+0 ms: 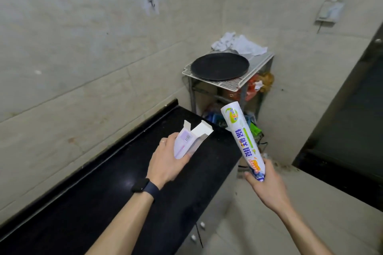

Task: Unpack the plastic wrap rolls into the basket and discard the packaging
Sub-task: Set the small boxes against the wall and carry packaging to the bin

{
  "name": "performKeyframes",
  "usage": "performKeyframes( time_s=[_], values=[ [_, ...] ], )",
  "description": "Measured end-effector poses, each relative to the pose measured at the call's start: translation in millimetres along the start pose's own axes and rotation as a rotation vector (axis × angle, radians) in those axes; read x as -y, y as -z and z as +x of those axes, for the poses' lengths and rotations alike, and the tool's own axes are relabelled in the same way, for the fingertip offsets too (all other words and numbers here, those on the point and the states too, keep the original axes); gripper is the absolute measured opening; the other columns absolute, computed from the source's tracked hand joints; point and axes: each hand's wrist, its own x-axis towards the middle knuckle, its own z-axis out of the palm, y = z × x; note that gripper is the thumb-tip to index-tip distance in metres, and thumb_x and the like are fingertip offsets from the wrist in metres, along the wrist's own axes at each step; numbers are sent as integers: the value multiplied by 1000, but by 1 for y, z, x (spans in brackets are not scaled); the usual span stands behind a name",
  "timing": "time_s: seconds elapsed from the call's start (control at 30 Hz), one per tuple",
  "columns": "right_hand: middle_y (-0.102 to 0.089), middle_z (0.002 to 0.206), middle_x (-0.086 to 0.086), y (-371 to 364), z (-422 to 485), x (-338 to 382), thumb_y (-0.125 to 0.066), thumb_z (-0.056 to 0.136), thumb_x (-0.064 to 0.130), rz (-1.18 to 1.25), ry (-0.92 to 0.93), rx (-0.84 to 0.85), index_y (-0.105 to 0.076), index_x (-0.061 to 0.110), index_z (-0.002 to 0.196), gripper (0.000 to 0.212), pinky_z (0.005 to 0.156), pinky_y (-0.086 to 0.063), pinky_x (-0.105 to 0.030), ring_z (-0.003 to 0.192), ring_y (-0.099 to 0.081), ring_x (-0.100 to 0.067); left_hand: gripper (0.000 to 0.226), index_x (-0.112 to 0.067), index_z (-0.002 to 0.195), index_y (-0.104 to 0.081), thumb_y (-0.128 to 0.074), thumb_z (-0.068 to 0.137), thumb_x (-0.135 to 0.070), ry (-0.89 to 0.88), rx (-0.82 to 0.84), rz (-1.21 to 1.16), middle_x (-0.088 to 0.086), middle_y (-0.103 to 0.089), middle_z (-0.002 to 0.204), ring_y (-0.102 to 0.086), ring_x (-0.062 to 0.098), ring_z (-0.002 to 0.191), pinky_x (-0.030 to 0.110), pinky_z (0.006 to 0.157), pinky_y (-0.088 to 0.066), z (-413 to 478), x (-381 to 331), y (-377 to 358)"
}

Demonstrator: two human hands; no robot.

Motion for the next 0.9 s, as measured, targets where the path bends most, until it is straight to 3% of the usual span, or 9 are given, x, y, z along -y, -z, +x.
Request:
performKeyframes(
  time_s=[0.23,0.5,0.63,0.77,0.9],
  values=[
    [-65,91,3,82,43,-81,-71,84,39,13,-194,-111,-47,26,107,36,66,-46,-36,83,-61,-27,70,-39,132,-36,-47,71,-72,-149,215,-12,-5,-48,111,-58,20,96,34,72,-44,66,-114,-104],
    [-64,88,13,171,62,-190,-71,84,37,71,-491,-320,-44,33,110,38,59,-45,-29,75,-62,-9,70,-35,131,-36,-53,72,-67,-439,541,11,2,-51,122,-57,30,108,41,87,-50,135,-254,-276],
    [-61,84,8,210,49,-240,-73,82,35,85,-704,-462,-46,27,106,37,60,-41,-33,74,-57,-20,72,-29,131,-39,-50,72,-69,-627,754,66,5,-57,120,-53,29,111,41,87,-48,140,-329,-365],
    [-66,90,1,234,24,-288,-74,79,35,145,-921,-563,-51,23,107,38,68,-48,-36,83,-62,-27,64,-29,139,-36,-59,84,-52,-748,951,38,4,-55,128,-51,29,113,37,83,-44,119,-406,-426],
    [-67,92,0,253,9,-333,-73,81,35,184,-1071,-602,-50,23,108,38,66,-46,-35,82,-62,-27,70,-37,142,-30,-57,81,-59,-852,1076,88,-1,-51,129,-54,23,109,34,80,-44,102,-466,-491]
  ],
)
